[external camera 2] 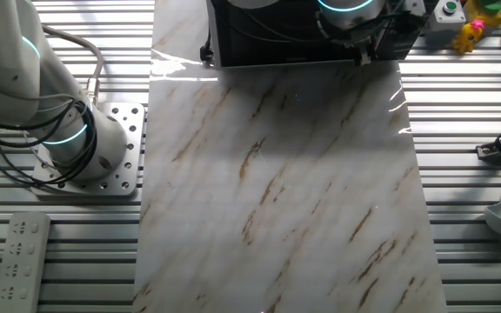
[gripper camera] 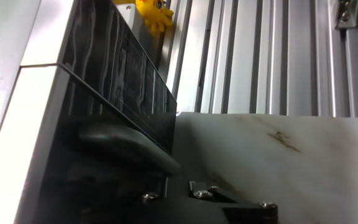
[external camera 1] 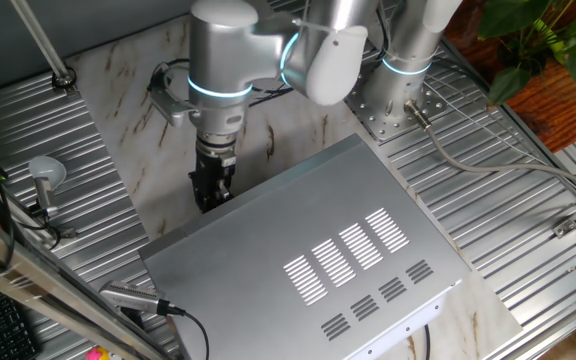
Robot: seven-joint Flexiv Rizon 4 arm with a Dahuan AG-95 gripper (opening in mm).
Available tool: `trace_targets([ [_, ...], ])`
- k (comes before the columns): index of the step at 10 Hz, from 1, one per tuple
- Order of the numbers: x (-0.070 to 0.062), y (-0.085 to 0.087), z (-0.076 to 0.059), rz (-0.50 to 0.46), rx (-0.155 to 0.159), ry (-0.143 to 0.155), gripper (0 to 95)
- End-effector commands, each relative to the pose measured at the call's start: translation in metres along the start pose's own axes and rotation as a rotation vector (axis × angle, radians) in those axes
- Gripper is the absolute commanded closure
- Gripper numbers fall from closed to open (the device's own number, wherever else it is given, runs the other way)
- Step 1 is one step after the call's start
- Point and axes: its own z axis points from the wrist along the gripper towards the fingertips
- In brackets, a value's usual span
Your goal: Open the microwave door
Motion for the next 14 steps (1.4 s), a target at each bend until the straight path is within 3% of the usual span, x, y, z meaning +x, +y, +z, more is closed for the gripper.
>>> trace_targets([
  [1,-0.001,0.003,0.001,0.003,-0.013,-0.004,76.0],
  [14,-0.011,0.007,0.002,0.023,-0.012,-0.009,76.0],
])
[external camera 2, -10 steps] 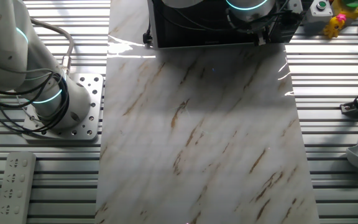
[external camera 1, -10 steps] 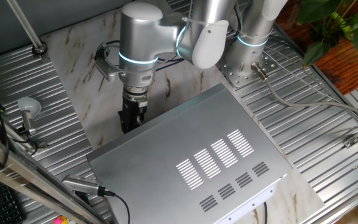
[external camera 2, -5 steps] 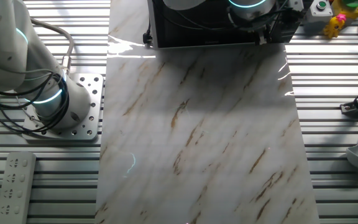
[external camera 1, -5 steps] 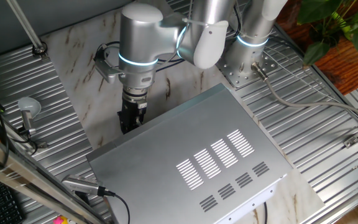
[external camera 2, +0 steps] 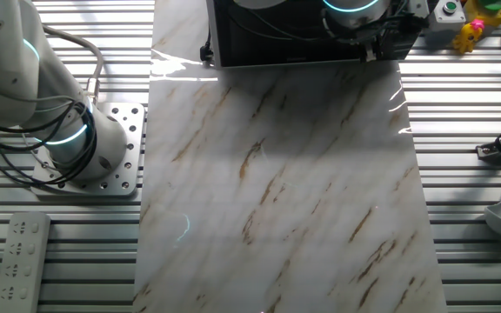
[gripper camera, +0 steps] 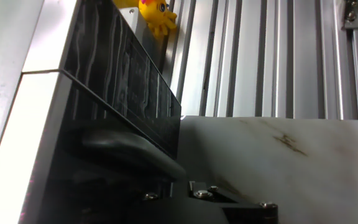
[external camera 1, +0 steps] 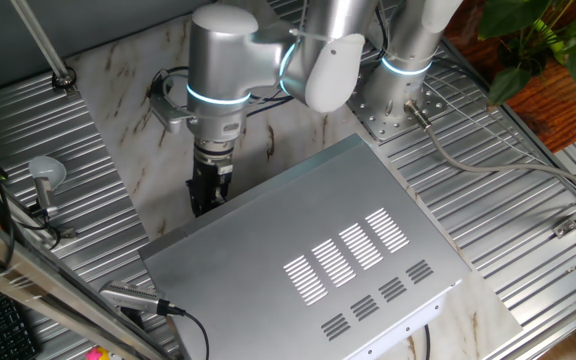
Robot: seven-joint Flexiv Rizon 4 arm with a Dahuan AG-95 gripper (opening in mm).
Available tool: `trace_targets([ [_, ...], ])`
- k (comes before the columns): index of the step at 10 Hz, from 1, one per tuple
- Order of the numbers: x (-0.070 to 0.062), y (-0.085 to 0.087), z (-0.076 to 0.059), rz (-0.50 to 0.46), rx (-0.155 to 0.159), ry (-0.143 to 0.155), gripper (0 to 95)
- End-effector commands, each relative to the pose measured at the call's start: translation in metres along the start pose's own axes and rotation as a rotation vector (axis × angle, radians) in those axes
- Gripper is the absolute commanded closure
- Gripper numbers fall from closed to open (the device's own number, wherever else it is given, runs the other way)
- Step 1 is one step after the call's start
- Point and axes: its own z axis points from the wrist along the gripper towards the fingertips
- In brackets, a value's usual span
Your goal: Open the microwave door
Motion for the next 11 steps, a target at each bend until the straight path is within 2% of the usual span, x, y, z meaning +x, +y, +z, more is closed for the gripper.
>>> trace_targets([
  [1,0.001,-0.001,0.0,0.001,0.009,-0.002,76.0],
  [11,0.001,-0.011,0.003,-0.03,0.002,0.008,76.0],
])
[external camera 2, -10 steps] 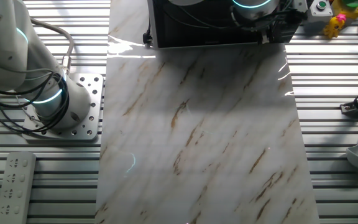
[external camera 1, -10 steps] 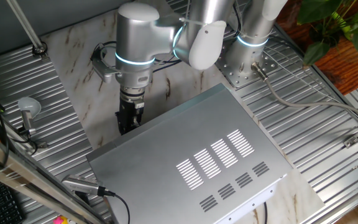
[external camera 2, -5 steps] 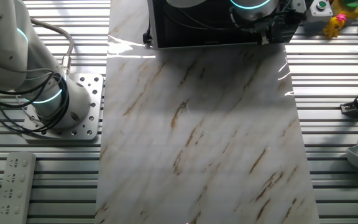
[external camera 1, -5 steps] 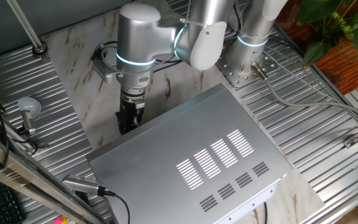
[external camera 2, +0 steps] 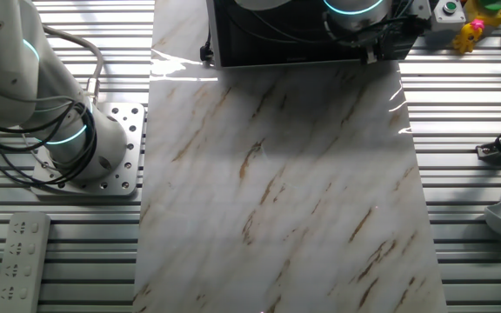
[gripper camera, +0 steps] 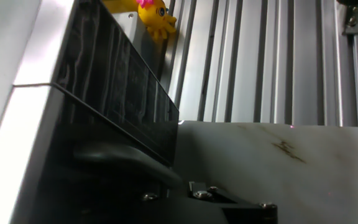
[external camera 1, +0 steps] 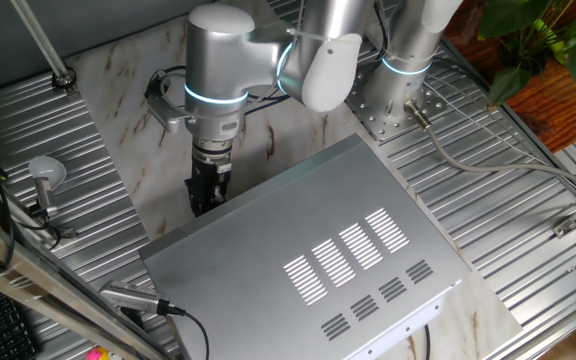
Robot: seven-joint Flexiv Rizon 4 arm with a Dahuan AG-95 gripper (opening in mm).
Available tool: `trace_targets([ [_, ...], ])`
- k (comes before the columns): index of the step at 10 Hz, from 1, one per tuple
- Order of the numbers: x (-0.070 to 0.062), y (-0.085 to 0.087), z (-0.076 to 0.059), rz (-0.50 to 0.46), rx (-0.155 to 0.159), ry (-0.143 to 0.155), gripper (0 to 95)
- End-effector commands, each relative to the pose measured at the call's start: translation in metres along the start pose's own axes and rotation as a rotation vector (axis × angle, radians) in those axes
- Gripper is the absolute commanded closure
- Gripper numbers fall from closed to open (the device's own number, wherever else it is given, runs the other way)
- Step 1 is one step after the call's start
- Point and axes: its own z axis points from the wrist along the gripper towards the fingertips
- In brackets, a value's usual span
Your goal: Open the microwave door
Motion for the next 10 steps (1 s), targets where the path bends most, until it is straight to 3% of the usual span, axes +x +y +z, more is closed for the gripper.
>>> trace_targets([
  [1,-0.0008,-0.0011,-0.0021,-0.003,-0.006,0.01,76.0],
  [10,-0.0012,0.0045,-0.0051,0.005,-0.021,-0.005,76.0],
])
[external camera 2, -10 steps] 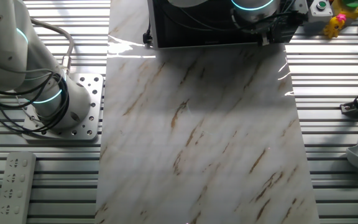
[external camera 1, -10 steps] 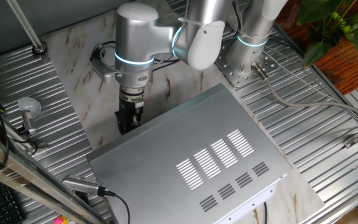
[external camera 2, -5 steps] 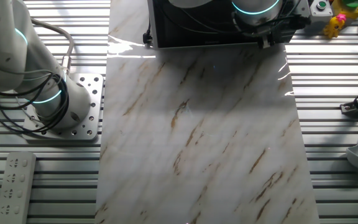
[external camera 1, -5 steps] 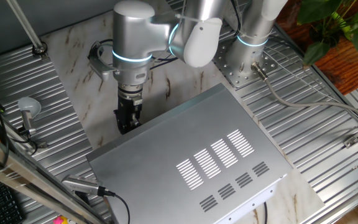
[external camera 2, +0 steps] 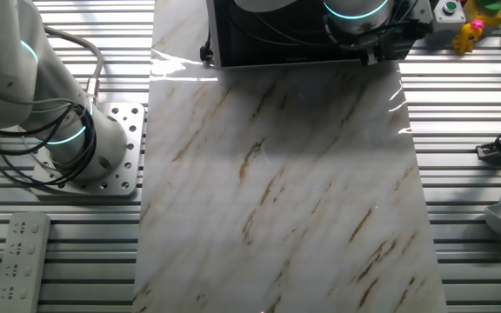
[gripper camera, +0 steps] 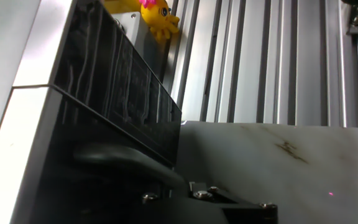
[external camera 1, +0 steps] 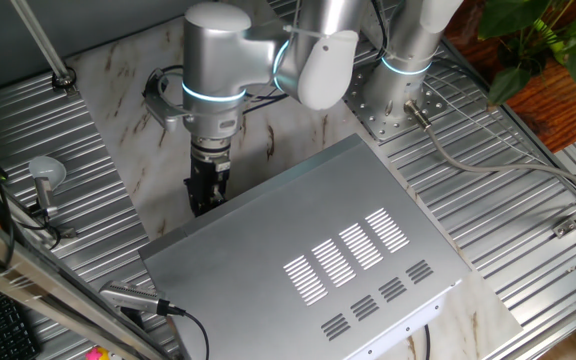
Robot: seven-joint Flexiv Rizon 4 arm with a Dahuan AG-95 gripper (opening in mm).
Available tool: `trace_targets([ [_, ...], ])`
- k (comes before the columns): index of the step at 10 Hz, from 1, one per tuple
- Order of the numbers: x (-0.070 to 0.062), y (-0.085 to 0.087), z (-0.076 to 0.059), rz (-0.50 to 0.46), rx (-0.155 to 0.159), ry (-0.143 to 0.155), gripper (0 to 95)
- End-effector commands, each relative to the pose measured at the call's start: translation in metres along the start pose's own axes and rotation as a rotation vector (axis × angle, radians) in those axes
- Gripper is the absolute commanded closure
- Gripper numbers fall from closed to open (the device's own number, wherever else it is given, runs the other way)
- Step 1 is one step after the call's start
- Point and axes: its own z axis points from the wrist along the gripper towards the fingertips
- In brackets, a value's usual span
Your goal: Open the microwave door
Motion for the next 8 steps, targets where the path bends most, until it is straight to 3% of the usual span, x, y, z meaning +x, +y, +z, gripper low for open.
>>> trace_targets([
  [1,-0.0009,0.001,0.0023,0.001,-0.002,-0.006,76.0],
  [5,-0.0043,0.0073,0.0103,0.005,0.008,-0.011,76.0],
  [8,-0.0029,0.0014,0.011,-0.006,0.0,-0.013,76.0],
])
